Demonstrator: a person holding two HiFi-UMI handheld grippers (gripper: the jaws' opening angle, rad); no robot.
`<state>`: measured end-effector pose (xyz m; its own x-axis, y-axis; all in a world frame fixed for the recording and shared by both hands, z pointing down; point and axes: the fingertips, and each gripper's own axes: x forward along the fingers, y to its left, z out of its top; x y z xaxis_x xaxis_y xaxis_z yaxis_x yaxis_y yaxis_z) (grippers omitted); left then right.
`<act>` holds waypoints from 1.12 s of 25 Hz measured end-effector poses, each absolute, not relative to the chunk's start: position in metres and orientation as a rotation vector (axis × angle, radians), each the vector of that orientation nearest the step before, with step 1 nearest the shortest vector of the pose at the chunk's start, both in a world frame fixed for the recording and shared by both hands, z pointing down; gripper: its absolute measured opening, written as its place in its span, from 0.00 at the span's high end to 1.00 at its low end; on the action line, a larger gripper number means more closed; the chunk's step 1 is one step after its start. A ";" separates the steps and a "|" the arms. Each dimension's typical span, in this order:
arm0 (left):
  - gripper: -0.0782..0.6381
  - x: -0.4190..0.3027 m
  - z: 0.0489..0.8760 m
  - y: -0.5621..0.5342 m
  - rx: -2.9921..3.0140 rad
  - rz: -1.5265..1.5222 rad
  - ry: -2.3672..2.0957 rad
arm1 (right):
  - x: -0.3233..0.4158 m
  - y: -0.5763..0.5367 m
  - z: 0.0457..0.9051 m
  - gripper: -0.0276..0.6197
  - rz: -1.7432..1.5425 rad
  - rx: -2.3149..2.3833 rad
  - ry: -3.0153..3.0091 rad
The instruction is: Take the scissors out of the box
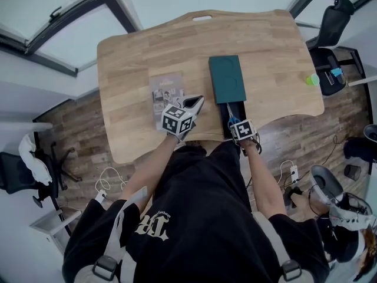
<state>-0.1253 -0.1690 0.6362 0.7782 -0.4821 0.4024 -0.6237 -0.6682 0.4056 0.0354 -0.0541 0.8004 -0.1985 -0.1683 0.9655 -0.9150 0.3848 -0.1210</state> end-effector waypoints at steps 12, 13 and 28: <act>0.89 -0.121 0.634 -0.152 2.460 0.373 -0.797 | 0.020 -0.032 0.780 0.83 0.910 0.971 -1.712; 0.89 -0.121 0.634 -0.151 2.461 0.372 -0.797 | 0.019 -0.031 0.778 0.83 0.909 0.974 -1.716; 0.89 -0.133 0.621 -0.160 2.468 0.333 -0.838 | 0.010 -0.076 0.732 0.83 0.850 1.071 -1.823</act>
